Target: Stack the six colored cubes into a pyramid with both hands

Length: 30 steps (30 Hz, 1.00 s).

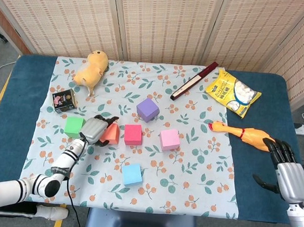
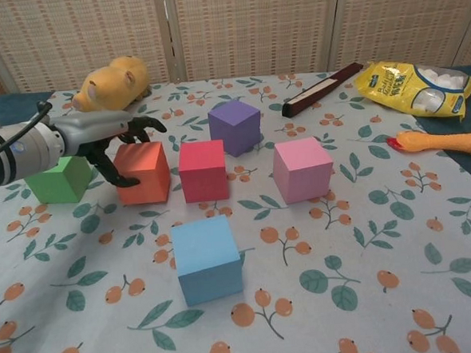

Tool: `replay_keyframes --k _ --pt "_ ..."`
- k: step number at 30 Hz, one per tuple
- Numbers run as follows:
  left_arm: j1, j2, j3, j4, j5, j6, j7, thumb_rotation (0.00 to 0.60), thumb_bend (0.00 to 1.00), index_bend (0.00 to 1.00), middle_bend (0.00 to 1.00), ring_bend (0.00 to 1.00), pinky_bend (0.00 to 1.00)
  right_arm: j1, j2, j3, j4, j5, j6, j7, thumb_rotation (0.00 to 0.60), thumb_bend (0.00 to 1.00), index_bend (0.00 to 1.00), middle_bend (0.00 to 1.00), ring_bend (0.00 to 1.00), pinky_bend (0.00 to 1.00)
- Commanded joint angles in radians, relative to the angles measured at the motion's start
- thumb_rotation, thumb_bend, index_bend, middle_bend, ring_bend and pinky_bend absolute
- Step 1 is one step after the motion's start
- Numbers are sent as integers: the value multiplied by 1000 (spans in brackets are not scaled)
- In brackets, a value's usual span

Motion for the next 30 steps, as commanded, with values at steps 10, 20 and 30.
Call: replay_keyframes --k 10,20,30 --pt "-31 -27 -7 7 -5 4 51 600 324 102 282 302 193 -11 3 -3 0 5 12 3 600 0 0 75 0 26" --pt "-61 -47 -12 24 -15 -8 84 600 323 95 277 300 191 -20 2 -4 4 12 18 9 600 0 0 75 0 26" --pt "-76 -59 -2 48 -28 -25 101 600 322 87 272 295 186 -27 3 -3 6 21 20 10 600 0 0 75 0 26"
